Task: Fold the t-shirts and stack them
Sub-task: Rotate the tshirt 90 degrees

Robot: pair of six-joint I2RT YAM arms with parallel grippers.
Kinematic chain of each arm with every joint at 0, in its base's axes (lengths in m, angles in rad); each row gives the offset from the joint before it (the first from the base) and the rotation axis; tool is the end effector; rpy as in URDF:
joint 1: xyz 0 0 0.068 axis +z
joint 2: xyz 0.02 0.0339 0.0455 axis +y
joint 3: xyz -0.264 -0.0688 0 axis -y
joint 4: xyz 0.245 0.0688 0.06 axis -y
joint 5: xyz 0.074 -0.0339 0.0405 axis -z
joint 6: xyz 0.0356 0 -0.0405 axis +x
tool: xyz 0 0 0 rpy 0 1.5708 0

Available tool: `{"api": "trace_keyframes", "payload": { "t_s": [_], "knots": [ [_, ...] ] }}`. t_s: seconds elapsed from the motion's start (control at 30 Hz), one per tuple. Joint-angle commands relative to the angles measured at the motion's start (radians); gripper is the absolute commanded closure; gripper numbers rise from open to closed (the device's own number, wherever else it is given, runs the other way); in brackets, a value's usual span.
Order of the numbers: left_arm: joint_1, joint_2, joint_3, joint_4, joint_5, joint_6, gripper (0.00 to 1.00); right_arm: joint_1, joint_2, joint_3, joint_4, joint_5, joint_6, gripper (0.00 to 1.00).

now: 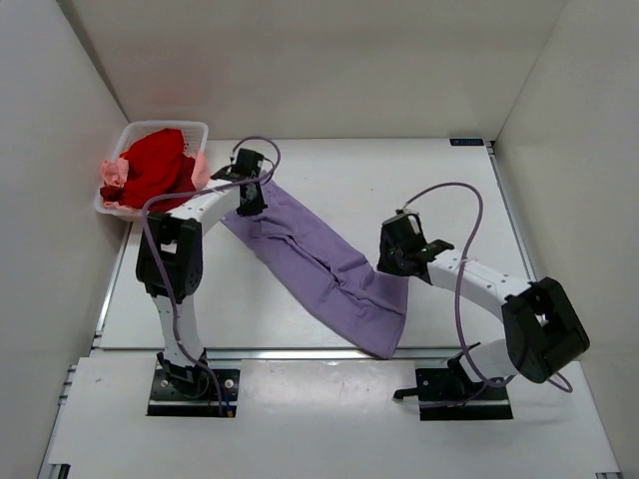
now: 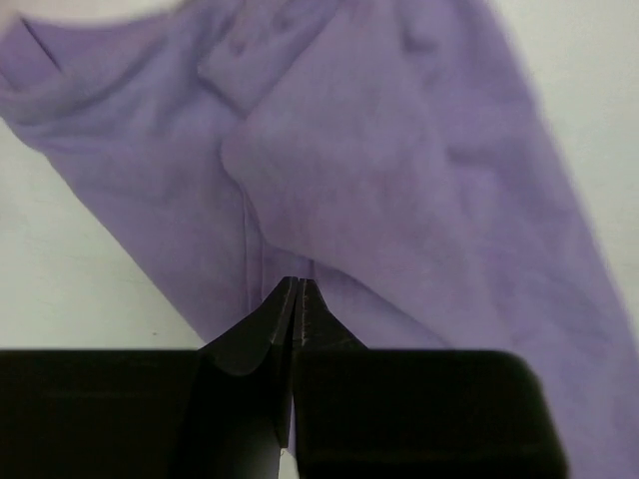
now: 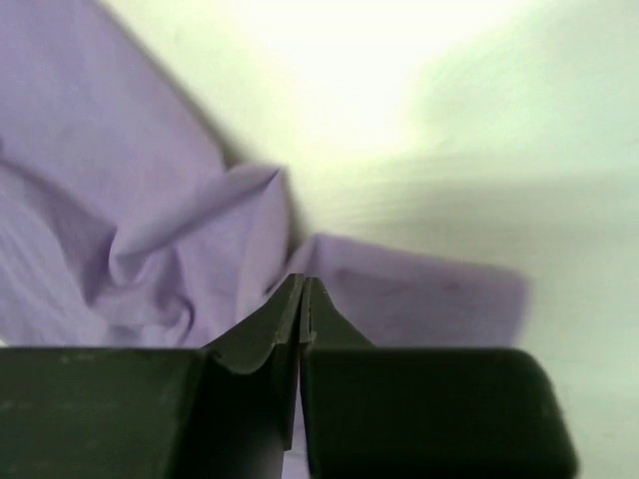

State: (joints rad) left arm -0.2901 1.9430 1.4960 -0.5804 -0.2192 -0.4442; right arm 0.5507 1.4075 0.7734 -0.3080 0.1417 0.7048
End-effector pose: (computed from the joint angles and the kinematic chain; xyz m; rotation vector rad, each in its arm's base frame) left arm 0.4038 -0.1125 0.2145 -0.2751 2.5450 0.0069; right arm 0.2363 0.1392 0.1888 0.2531 2.5198 0.3380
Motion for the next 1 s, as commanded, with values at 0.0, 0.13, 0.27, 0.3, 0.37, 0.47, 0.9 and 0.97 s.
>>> {"api": "trace_keyframes", "payload": {
  "t_s": [0.0,0.13,0.27,0.3,0.37,0.47,0.9,0.97],
  "knots": [
    [-0.015,0.04,-0.072,0.068,0.024,-0.048,0.88,-0.084,-0.058,-0.005,-0.002,0.063,-0.119,1.0],
    [-0.018,0.155,-0.008,0.051,0.052,-0.079,0.88,-0.132,-0.039,-0.055,0.009,-0.043,-0.157,1.0],
    [-0.043,0.278,0.147,-0.019,0.041,-0.085,0.89,-0.081,-0.032,-0.107,0.0,-0.064,-0.142,1.0],
    [-0.032,0.304,0.237,-0.065,0.055,-0.088,0.89,-0.065,-0.025,-0.103,-0.008,-0.07,-0.121,1.0],
    [-0.024,0.445,0.418,-0.168,0.102,-0.08,0.91,-0.052,-0.007,-0.128,-0.028,-0.094,-0.087,1.0],
    [-0.037,0.688,0.963,-0.393,0.115,-0.062,0.91,-0.009,0.007,-0.154,-0.049,-0.1,-0.012,1.0],
    [-0.008,0.858,1.146,-0.265,0.357,-0.105,1.0,0.238,0.157,-0.118,0.061,-0.215,0.082,0.99],
    [-0.017,0.815,1.04,-0.173,0.366,-0.096,1.0,0.281,0.174,-0.109,0.064,-0.212,0.097,1.0]
  ]
}}
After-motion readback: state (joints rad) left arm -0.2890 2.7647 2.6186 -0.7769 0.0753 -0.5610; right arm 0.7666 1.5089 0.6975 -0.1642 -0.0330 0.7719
